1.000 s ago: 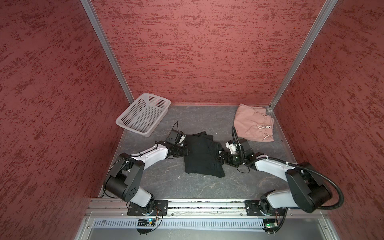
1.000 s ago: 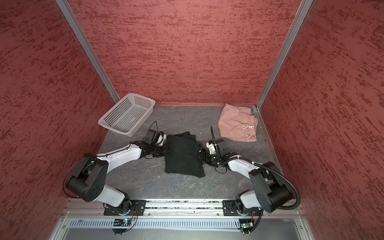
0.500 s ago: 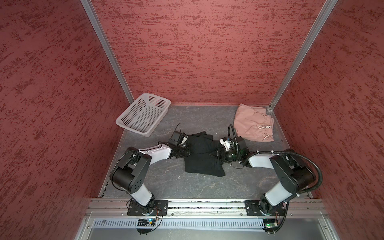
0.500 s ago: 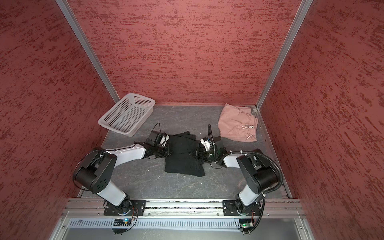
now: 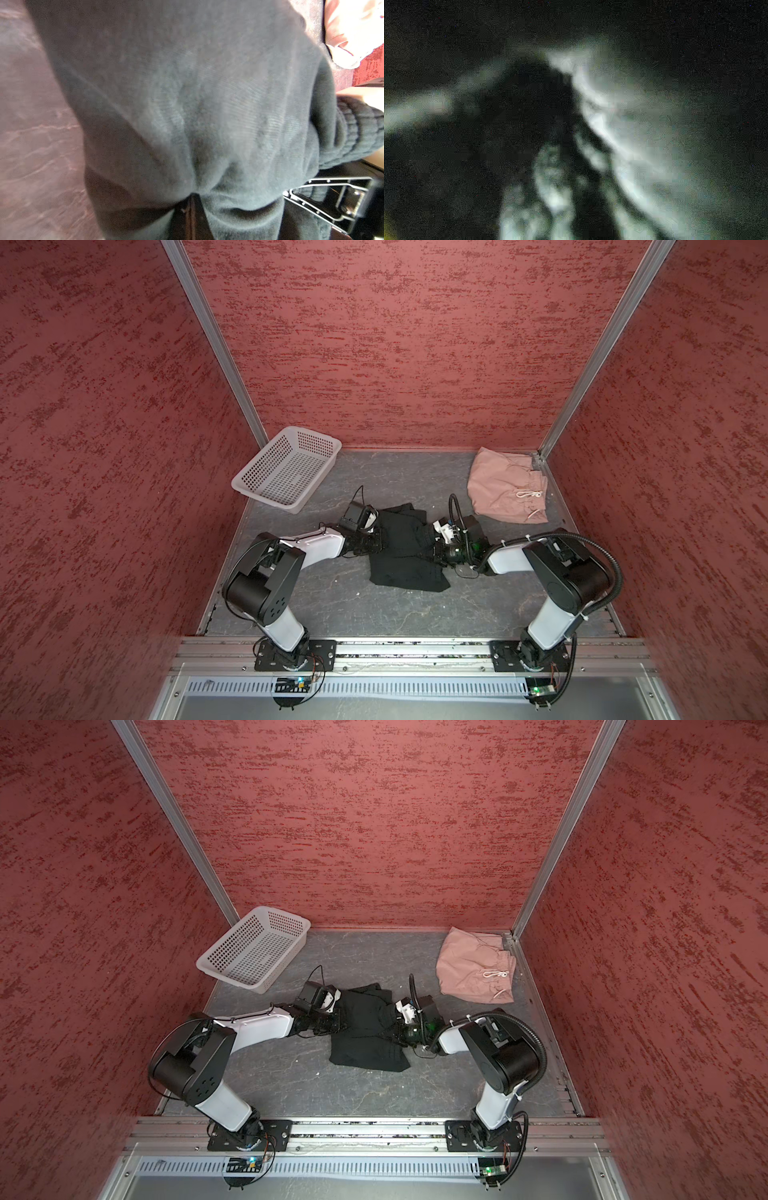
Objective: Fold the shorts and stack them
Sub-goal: 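Grasp the folded black shorts with the right gripper and lift them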
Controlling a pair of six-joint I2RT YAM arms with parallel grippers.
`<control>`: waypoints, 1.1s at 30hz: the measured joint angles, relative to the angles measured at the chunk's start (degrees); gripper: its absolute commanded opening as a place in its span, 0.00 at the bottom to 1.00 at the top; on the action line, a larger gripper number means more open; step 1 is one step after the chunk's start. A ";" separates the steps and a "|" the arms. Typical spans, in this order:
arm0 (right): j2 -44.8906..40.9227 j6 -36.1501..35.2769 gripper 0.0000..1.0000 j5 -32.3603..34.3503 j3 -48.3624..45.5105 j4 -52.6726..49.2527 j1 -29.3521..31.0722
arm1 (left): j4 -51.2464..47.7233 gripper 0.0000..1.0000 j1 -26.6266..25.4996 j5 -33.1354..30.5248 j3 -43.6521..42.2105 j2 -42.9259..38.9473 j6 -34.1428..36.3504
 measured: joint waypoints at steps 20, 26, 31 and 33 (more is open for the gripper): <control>-10.10 -7.67 0.00 5.68 19.58 -27.26 -7.13 | -17.27 0.90 14.82 -2.12 2.23 -22.69 4.28; -10.29 -14.05 0.00 5.92 32.65 -37.51 -15.43 | -18.80 0.92 15.02 -1.38 0.52 -22.80 4.37; -7.41 -20.52 0.00 4.26 43.69 -42.80 -25.05 | -19.39 0.92 15.61 -1.29 0.15 -24.57 4.46; -4.83 -23.71 0.00 3.93 48.54 -44.96 -27.91 | -19.78 0.92 15.96 -1.25 0.15 -25.66 4.61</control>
